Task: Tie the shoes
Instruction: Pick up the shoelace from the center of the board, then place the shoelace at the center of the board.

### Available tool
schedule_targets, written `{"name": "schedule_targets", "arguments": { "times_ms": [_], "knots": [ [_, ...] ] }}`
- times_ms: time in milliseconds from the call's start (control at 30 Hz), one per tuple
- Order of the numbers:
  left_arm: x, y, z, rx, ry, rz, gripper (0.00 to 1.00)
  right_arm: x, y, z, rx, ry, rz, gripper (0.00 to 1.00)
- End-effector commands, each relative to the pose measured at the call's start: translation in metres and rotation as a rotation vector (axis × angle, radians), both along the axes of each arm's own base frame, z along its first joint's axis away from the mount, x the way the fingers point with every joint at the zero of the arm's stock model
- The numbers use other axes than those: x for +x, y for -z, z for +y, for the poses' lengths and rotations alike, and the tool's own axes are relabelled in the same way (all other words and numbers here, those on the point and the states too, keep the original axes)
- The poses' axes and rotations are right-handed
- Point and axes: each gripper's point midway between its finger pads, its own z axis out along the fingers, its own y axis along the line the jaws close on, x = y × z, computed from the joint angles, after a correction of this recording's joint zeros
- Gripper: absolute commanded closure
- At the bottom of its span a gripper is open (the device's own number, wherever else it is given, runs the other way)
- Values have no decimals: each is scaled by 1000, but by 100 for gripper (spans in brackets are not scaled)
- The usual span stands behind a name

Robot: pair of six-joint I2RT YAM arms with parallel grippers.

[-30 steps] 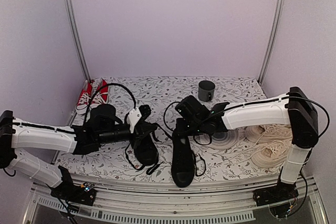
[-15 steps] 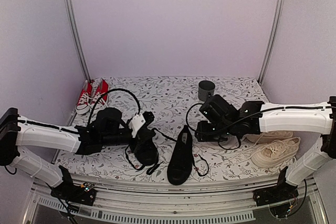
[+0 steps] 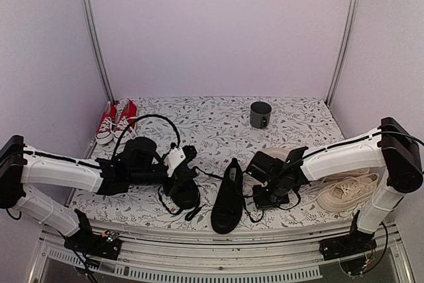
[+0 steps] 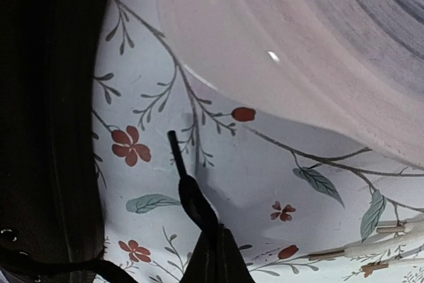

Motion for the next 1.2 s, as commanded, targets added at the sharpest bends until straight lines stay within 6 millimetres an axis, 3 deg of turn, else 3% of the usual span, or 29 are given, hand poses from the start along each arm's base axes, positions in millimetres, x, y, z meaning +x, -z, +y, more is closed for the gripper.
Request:
{"name": "schedule_targets", "arguments": {
  "times_ms": [0,333,500,600,767,867,1033,1100,1167],
  "knots": [
    [-19,11,-16,44,109,21,100,-11,14,-5,-29,-37,52,99],
    [-55,74,-53,309,307,69,100,30,-62,21,222,-58,-145,99],
    [-75,83,-71,319,389,77,100,43,-103,27,348,-95,-247,99],
    [-84,81,-81,296,433,96,100,54,-121,15,393,-79,-293,99],
    [-91,65,-90,239,468,86,100,70,-158,2,496,-87,-388,99],
    [-67,46,-80,234,363,25,100,70,-173,11,528,-173,-420,99],
    [-37,-9,-56,214,230,-179,100,64,-179,45,602,-390,-415,99],
    [-33,-30,-50,176,212,-264,100,64,-184,69,661,-507,-416,99],
    [-31,-35,-47,163,217,-322,100,65,-180,94,720,-616,-397,99]
  ]
}}
